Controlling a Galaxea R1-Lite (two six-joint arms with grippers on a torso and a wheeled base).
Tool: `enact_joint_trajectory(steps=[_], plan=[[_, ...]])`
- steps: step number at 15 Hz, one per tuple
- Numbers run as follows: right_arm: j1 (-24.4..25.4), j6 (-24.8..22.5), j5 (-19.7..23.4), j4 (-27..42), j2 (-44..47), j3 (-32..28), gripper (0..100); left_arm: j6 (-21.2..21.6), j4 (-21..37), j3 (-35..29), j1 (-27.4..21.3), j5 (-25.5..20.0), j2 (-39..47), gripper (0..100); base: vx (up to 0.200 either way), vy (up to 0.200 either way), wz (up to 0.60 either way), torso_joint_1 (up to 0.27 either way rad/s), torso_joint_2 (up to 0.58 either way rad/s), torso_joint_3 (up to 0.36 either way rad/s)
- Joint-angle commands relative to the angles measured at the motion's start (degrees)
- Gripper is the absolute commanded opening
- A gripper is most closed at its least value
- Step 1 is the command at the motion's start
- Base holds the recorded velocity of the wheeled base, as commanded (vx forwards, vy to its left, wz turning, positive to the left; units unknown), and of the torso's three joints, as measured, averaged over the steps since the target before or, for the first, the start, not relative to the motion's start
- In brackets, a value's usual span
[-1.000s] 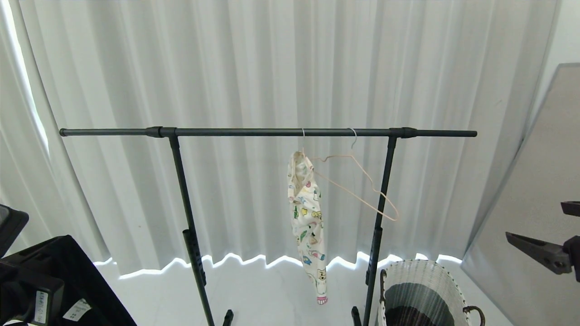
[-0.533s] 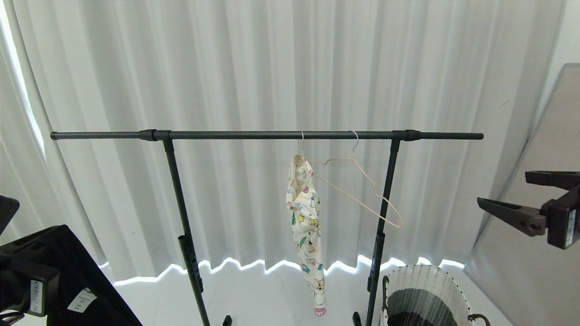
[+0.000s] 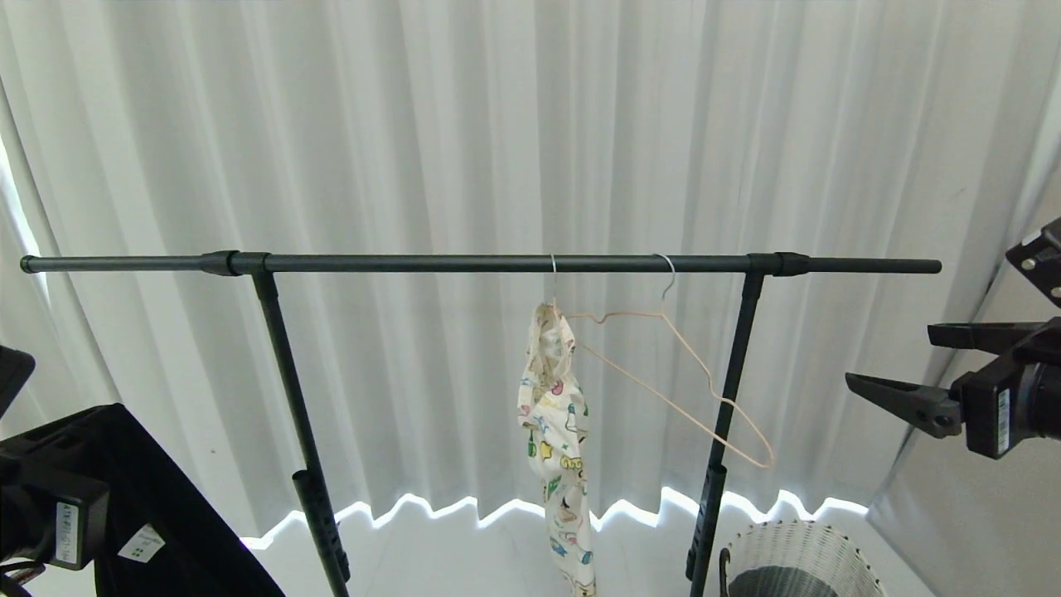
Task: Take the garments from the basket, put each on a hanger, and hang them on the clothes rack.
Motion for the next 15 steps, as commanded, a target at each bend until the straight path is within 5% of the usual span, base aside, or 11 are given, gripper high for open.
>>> enact_joint_trajectory(steps=[1,5,9,12,15], plan=[[0.0,0.0,0.0,0.0,0.7,0.0,100,0.0,0.0,-0.2,0.0,0.0,0.7,0,0.200,0.000,0.00,0.002,0.00,0.002],[0.2,0.0,0.6,0.2,1.6,0.2,100,0.0,0.0,-0.3,0.0,0.0,0.9,0,0.200,0.000,0.00,-0.001,0.01,0.004],[3.6,0.3,4.0,-0.8,9.2,0.2,100,0.0,0.0,-1.0,-1.8,-0.9,0.9,0,0.000,0.000,0.00,0.000,0.00,0.000],[4.5,0.3,10.5,-6.7,15.8,1.6,100,0.0,0.0,-1.1,-3.0,-0.9,1.4,0,0.000,0.000,0.00,0.000,0.00,0.000],[3.9,1.0,11.3,-11.5,22.7,3.0,100,0.0,0.0,-3.2,-3.0,-0.7,1.9,0,0.000,0.000,0.00,0.000,0.00,0.000]])
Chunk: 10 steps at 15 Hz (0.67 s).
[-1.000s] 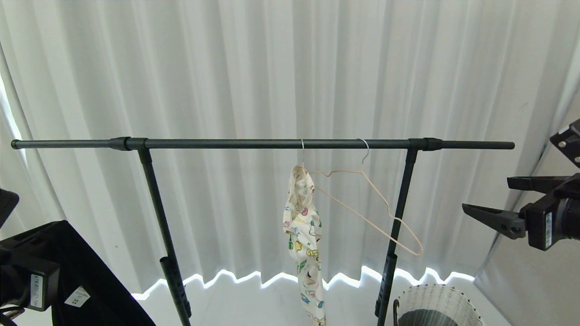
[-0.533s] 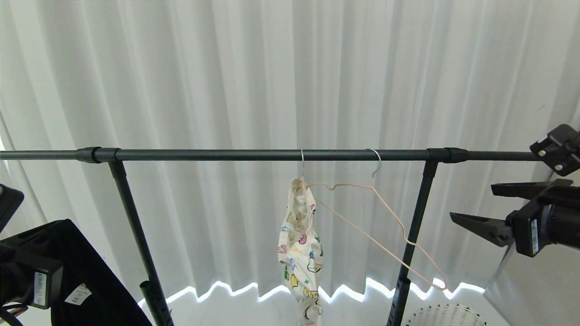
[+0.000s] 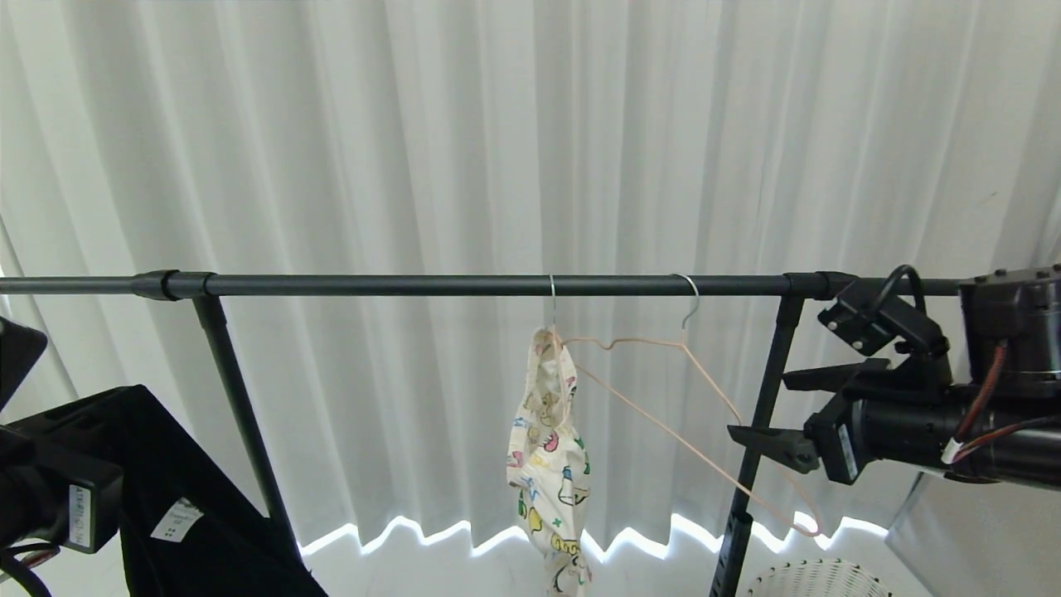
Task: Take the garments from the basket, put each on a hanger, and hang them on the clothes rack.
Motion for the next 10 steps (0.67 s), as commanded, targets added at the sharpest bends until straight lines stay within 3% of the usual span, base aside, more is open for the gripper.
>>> enact_joint_trajectory(steps=[1,3,8,10], plan=[[-0.7,2.2,0.8,-4.3,8.7,0.4,100,0.0,0.0,-1.0,0.1,0.4,0.2,0,0.000,0.000,0.00,0.000,0.00,0.000],[-1.1,5.6,2.5,-8.3,13.4,0.3,100,0.1,0.0,-1.2,-0.1,3.3,-0.2,0,0.000,0.000,0.00,0.000,0.00,0.000],[-6.0,5.5,2.4,-11.2,21.7,-2.4,100,0.2,0.0,-10.6,0.0,4.1,2.9,0,0.000,0.000,0.00,0.000,0.00,0.000],[-6.8,5.5,2.4,-11.2,23.4,-3.4,100,2.2,0.0,-11.3,0.0,4.1,3.5,0,0.000,0.000,0.00,0.000,0.00,0.000]])
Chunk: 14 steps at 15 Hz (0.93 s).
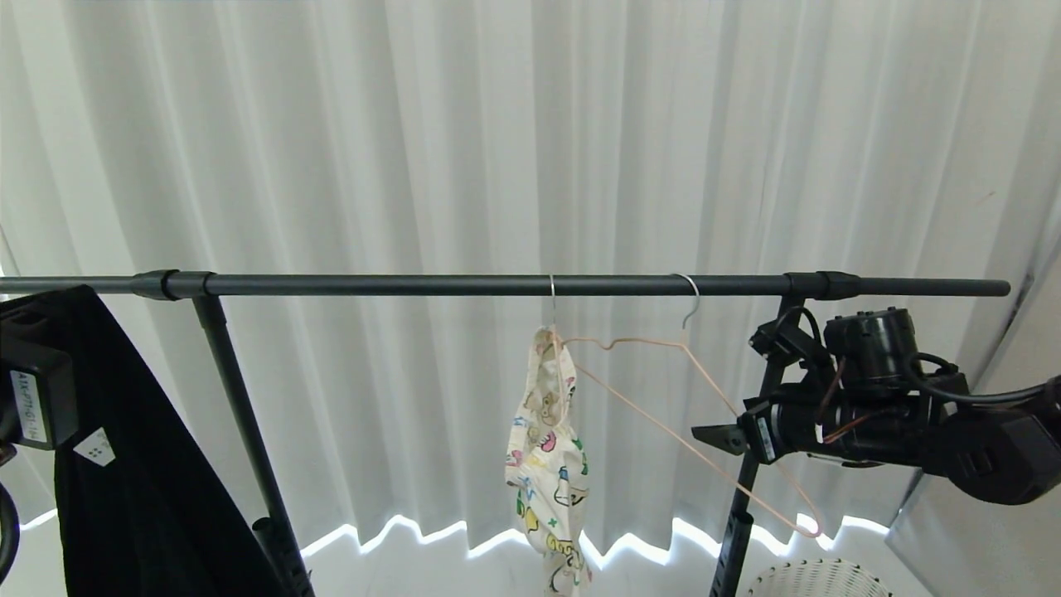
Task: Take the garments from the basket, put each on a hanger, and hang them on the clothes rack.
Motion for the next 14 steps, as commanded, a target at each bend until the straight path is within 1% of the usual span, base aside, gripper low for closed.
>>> enact_joint_trajectory(steps=[1,3,4,6,14], plan=[[-0.7,0.0,0.0,0.0,3.4,-1.1,100,0.9,0.1,-0.6,0.0,0.0,1.2,0,0.000,0.000,0.00,0.000,0.00,0.000],[-0.5,-0.2,0.0,0.0,4.7,-1.9,100,0.9,0.1,-0.7,0.0,0.0,1.2,0,0.000,0.000,0.00,0.000,0.00,0.000],[-0.4,-0.4,-0.1,0.0,5.4,-2.8,0,0.9,0.1,-0.7,0.0,0.0,1.1,0,0.000,0.000,0.00,0.000,0.00,0.000],[-0.5,-0.6,-0.2,0.1,5.6,-3.6,0,0.9,0.1,-0.6,0.0,0.0,1.2,0,0.000,0.000,0.00,0.000,0.00,0.000],[-0.4,-0.4,-0.1,-0.4,5.0,-3.6,0,0.9,0.1,-0.8,0.0,-0.1,1.5,0,0.000,0.000,0.00,0.000,0.00,0.000]])
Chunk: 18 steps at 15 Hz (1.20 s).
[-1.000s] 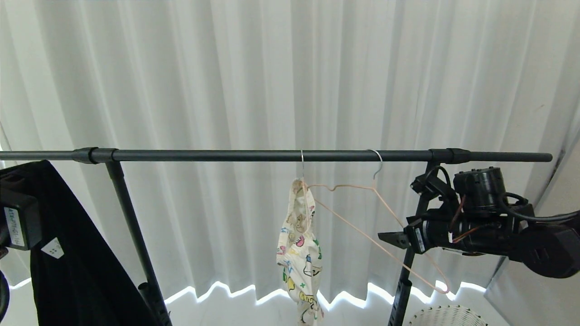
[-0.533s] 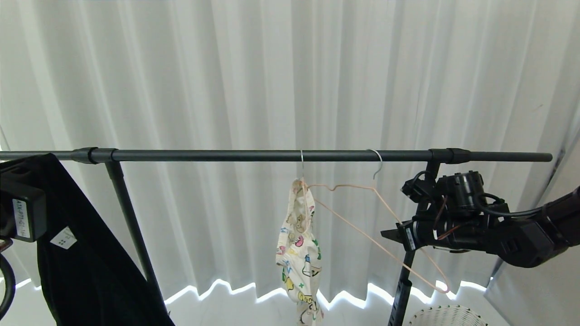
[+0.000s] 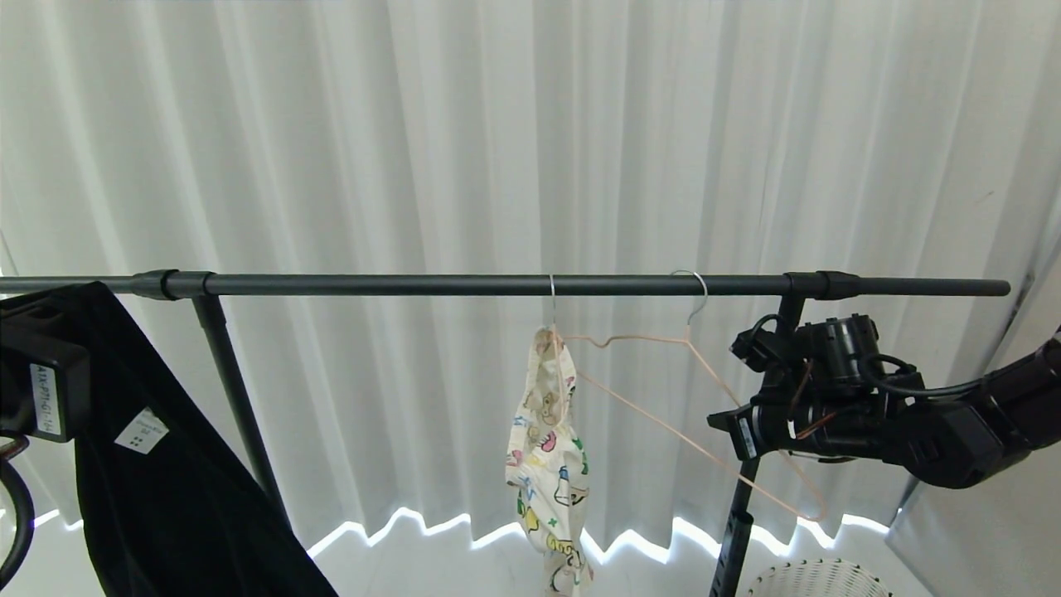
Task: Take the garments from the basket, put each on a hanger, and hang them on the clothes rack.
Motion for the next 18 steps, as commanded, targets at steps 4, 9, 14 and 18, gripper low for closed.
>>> enact_joint_trajectory(steps=[4,9,14,18], plan=[[0.0,0.7,0.0,-1.0,-5.0,0.9,0,0.0,0.0,0.1,0.0,-0.1,0.1,0,0.000,0.000,0.00,0.000,0.00,0.000],[0.0,0.9,-0.1,-3.0,-9.3,5.1,0,-0.1,0.0,0.1,0.0,-0.2,0.1,0,0.000,0.000,0.00,0.000,0.00,0.000],[0.1,0.8,-0.7,-12.3,-13.7,13.5,0,0.0,0.0,0.0,0.0,-0.2,-0.2,0,0.000,0.000,0.00,0.000,0.00,0.000],[-0.1,0.8,-4.1,-12.2,-23.1,22.3,0,-0.1,0.0,0.3,0.0,-0.2,0.0,0,0.000,0.000,0.00,0.000,0.00,0.000]])
